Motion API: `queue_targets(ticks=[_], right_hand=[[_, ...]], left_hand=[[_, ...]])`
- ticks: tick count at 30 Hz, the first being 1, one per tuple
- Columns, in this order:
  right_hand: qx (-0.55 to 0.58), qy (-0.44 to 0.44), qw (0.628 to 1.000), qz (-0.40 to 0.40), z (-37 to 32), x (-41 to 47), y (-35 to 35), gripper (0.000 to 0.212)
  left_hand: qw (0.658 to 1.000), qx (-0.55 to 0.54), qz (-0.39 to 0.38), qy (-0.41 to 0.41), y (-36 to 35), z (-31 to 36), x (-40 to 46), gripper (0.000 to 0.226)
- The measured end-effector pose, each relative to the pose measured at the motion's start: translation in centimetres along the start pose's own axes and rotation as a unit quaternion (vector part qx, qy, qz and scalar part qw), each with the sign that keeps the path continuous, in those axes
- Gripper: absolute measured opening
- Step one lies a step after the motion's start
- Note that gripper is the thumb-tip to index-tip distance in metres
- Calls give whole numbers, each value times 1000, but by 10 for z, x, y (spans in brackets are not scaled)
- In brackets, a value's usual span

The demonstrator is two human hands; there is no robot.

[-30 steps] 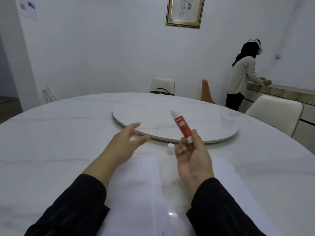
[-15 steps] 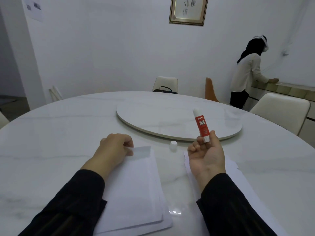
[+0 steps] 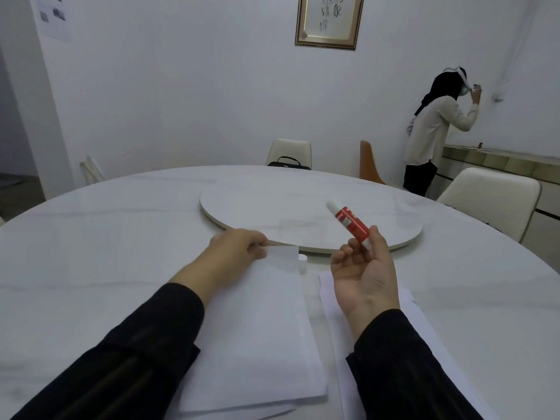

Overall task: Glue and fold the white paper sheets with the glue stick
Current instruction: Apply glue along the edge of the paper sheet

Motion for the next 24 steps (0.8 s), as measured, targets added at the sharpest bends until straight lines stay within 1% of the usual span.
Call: queue_targets(ticks=[2,4,6,7,9,10,11,13,14,17,18,20,22,24], right_hand=[[-3,4,1000,-3,-1,-1,0,14],[-27,11,1000,-6,-2,0,1,13],[-111,31,993,-23,-1,0,1,21],[-179,48,982,-39,-1,1,1,24],[-322,97,939,-79,2,-1,0,28],[-375,120,914,-101,4,-3,-2,29],[-414,137,891,-125,7,-4,-3,29],[-476,145,851,-167,15,-7,-4,23],[-503,142,833,-183,19,-8,-3,18],[-569,128,786,-204,28,-8,2,12],[-586,127,773,-207,29,-8,3,12],[-604,126,758,-214,30,-7,3,10],[-615,125,747,-220,31,-7,2,9],[-636,125,728,-224,32,-6,1,11]], left_hand=[[998,59,17,-13,-17,-1,-2,17],[991,113,35,-59,-27,0,-8,20],[988,132,40,-75,-32,2,-11,37],[990,113,36,-70,-32,2,-12,43],[997,50,7,-54,-33,0,-14,38],[997,44,-26,-50,-34,1,-17,33],[995,56,-66,-50,-37,1,-20,35],[984,86,-147,-46,-41,0,-27,52],[979,94,-173,-48,-41,-1,-30,59],[968,117,-216,-53,-39,-2,-35,68],[964,124,-230,-53,-38,-2,-36,70],[958,130,-250,-48,-36,0,-37,74],[956,137,-256,-45,-35,1,-37,77],[954,148,-257,-46,-34,2,-37,79]])
Point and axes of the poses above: each hand's wrist, its own x-axis towards the middle knuckle, its own y-axis out of the back of the hand, z = x × y, the point moved 3 cm from there along x, towards the middle knuckle, and after that the axes turned 6 degrees about y, right-handed, at the moved point
